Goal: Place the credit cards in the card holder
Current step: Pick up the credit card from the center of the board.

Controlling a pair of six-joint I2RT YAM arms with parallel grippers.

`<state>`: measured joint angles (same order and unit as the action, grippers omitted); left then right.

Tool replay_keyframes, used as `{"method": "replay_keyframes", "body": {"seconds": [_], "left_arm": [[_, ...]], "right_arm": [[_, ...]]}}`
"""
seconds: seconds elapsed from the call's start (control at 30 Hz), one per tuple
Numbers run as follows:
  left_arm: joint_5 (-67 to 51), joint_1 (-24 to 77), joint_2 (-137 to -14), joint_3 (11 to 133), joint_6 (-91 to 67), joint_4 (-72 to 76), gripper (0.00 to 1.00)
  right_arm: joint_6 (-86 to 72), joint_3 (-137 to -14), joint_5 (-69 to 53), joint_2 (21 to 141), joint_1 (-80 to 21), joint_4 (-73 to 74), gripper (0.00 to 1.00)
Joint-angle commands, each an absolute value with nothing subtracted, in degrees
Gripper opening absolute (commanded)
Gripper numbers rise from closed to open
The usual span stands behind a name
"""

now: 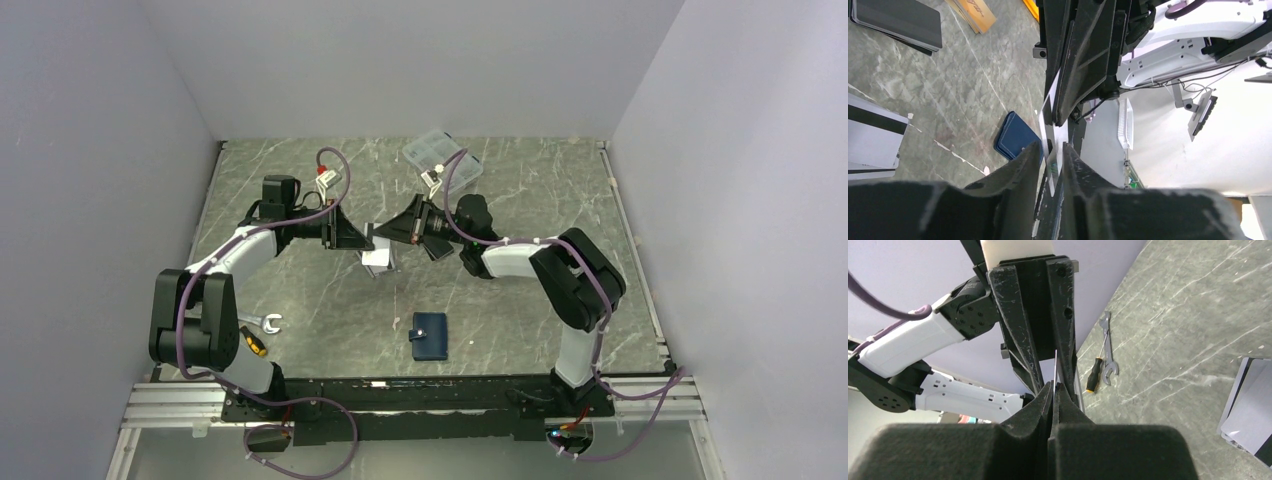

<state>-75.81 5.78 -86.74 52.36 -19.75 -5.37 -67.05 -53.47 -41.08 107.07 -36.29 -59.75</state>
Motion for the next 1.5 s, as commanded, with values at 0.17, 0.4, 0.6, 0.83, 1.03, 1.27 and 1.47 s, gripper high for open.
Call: {"method": "replay_keyframes", "body": {"seconds": [0.17, 0.4, 0.6, 0.83, 1.03, 1.27, 1.47], "left_arm": [[-81.3, 5.6, -84.6, 50.8, -23.9, 0.2, 0.52], [-82.0, 7.0, -83.5, 45.4, -30.6, 9.6, 0.55], [-83.4, 7.2, -83.0, 44.1, -41.1, 20.5, 0.44], [-84.6, 5.2, -82.7, 44.5, -45.8, 25.0, 0.31], [-85.3, 2.3, -83.4, 44.0, -51.2, 31.7, 0.27], [-85.1, 0.8, -83.7, 42.7, -56.2, 38.1, 0.26], [-85.3, 0.7, -83.8, 43.3, -54.8, 36.2, 0.22]], "right_arm": [[-64.9, -52.4, -40.5, 102.7, -36.7, -61.0, 0.00], [-64.2, -53.9, -38.3, 102.6, -36.7, -60.9, 0.00], [-59.0, -54.3, -35.9, 101.3, -38.2, -56.0, 0.00], [-54.2, -52.6, -33.9, 98.9, -39.2, -51.0, 0.00], [-53.0, -52.1, -34.5, 98.5, -39.4, -49.9, 0.00], [-53.8, -51.3, -34.7, 98.3, -39.4, -51.1, 0.01], [-55.1, -51.1, -36.0, 98.8, -39.5, -52.4, 0.13]]}}
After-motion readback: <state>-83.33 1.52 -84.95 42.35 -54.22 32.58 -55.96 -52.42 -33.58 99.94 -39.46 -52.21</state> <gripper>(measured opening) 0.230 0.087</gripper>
